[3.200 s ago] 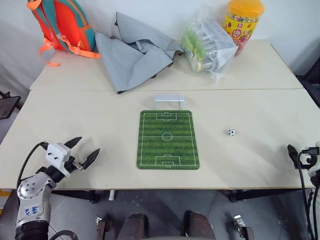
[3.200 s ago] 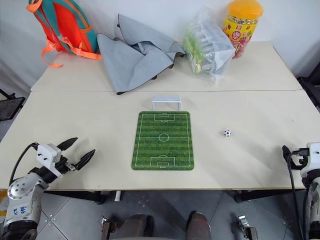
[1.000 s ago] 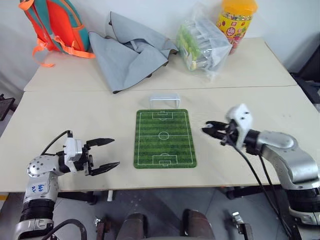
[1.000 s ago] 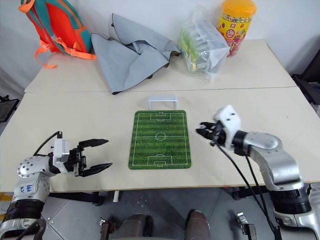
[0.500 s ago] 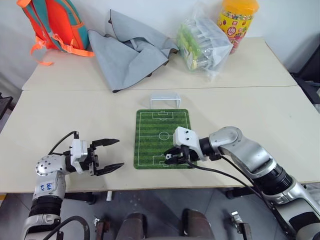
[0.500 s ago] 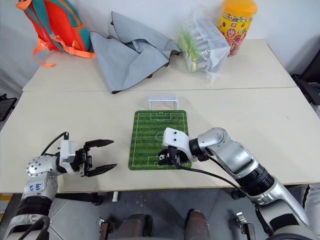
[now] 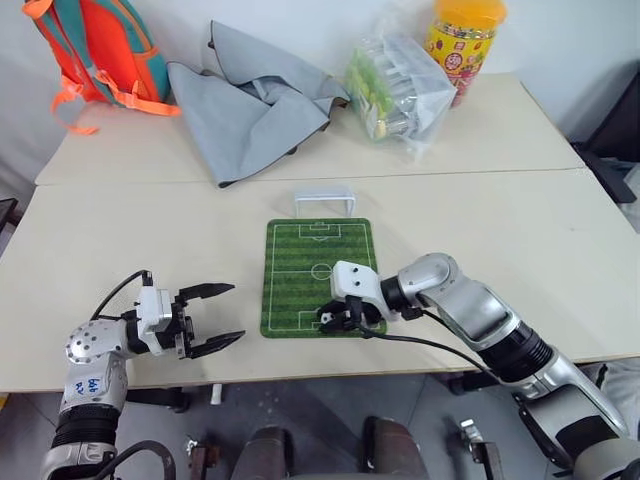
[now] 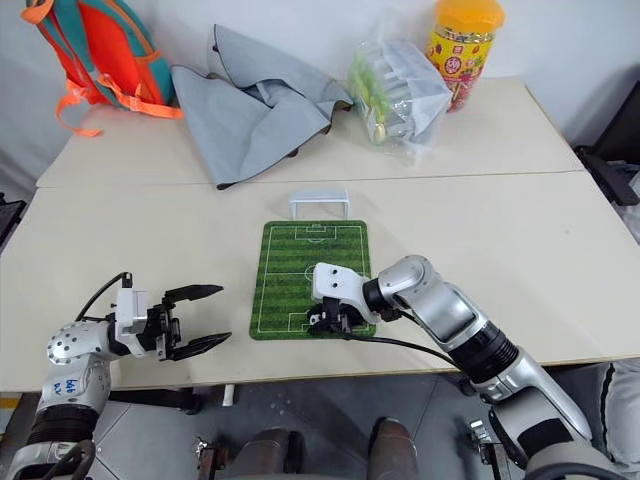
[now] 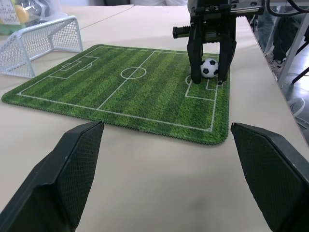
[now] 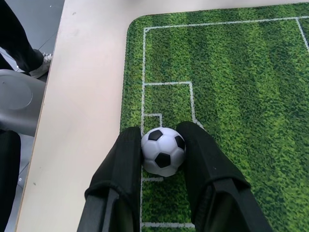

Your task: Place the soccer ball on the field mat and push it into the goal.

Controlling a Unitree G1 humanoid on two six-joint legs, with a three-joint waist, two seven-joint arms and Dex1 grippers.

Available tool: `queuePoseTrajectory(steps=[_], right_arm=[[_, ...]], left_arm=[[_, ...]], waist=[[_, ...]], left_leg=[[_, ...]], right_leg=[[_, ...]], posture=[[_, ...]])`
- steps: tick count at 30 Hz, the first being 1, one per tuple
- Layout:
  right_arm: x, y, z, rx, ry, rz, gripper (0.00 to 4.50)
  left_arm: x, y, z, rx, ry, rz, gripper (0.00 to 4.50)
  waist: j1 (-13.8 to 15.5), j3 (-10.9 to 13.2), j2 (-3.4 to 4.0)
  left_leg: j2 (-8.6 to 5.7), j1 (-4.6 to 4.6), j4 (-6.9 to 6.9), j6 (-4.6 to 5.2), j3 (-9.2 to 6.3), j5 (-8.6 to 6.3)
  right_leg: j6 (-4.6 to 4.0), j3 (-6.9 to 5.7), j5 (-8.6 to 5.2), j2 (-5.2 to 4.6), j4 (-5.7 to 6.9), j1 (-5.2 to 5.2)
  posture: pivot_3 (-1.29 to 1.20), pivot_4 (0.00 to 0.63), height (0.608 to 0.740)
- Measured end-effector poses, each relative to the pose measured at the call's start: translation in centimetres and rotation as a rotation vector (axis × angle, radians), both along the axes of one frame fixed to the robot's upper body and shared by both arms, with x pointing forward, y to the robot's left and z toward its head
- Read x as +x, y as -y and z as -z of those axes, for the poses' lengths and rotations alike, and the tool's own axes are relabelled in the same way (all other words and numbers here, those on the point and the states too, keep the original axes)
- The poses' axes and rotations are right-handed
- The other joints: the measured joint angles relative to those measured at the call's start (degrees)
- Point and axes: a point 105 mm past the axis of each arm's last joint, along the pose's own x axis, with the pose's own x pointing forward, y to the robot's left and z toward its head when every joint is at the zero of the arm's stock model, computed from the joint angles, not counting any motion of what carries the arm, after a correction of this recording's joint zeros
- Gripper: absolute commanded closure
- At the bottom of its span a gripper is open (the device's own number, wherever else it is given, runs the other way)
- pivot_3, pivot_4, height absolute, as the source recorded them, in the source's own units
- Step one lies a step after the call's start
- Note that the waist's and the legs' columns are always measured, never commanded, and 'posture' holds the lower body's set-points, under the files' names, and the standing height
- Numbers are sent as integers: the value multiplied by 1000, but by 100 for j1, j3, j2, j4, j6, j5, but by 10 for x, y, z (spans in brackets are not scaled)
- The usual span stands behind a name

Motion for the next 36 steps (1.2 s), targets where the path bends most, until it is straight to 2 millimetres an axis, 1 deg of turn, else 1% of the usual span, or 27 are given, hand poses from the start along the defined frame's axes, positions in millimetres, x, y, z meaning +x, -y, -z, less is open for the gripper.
queuePoseTrajectory(steps=[2,7,12,17,36], right_arm=[[1,0,0,-1,4,-3,3636],[3,-12,-9,28,24,-24,3636],[7,-10,-6,22,19,-8,3636],[5,-14,-6,31,11,-19,3636],[6,-11,0,23,16,-26,3636]], left_arm=[[0,0,0,0,1,-1,0],[0,0,1,-1,0,-10,0],[-1,0,0,1,8,-14,0],[-1,1,-1,0,13,-18,0],[1,-1,-2,-3,26,-43,0]], waist=[[0,0,0],[9,0,0],[20,0,0],[10,0,0],[11,0,0]], left_leg=[[2,1,0,-1,1,0],[7,2,0,-4,3,-2],[6,2,0,-5,3,-3],[7,2,0,-5,4,-3],[11,3,-1,-6,5,-4]], right_leg=[[0,1,0,2,0,0],[0,3,0,6,0,-1],[0,2,0,5,0,-1],[0,3,0,7,0,-1],[0,3,0,10,0,-1]], posture=[[0,150,740],[0,150,740],[0,150,740],[0,150,740],[0,150,740]])
